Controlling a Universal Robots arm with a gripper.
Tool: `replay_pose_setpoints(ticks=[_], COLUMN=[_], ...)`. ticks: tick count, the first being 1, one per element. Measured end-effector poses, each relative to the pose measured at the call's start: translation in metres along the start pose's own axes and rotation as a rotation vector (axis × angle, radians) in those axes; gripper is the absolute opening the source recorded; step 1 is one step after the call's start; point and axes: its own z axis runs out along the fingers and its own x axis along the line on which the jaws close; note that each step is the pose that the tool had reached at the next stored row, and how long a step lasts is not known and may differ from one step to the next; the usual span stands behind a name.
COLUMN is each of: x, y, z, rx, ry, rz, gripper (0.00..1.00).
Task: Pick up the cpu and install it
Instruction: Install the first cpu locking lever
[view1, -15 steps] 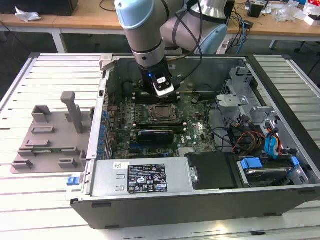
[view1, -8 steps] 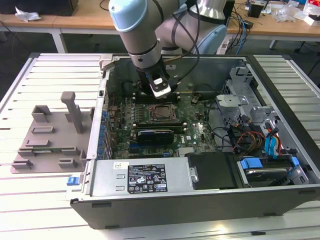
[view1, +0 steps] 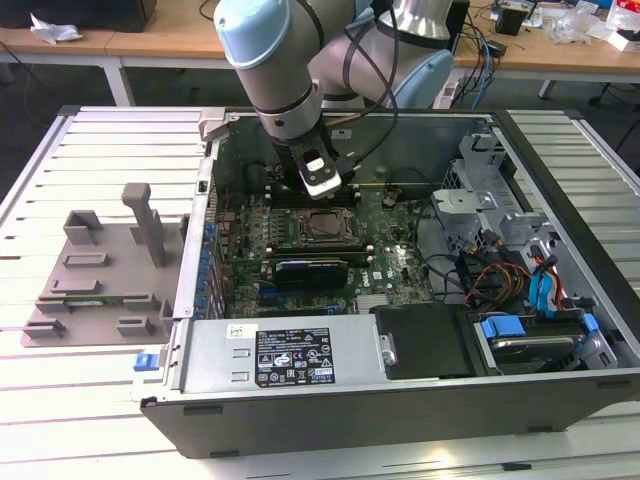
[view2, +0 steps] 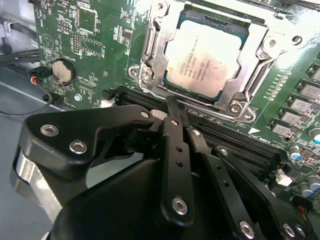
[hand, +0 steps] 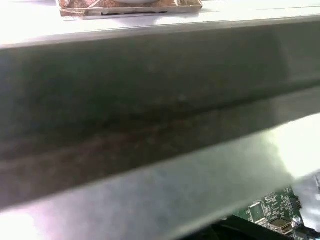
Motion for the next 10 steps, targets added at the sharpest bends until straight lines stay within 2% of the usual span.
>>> replay_pose_setpoints(ticks=[6, 7, 8, 10], x=[-0.0006, -0.0011, -0.0033, -0.0037], y=[-0.0027, -0.0047, -0.0034, -0.0037], z=[-0.0002, 0.0, -0.0072, -0.0081], rx=[0.0006, -0.0337, -0.0333, -0.0335], ry=[-0.0003, 0.0037, 0.0035, 0.0032], rz=[0.001, 0.012, 0.014, 0.014], gripper=[0.11, 0.11, 0.11, 0.11])
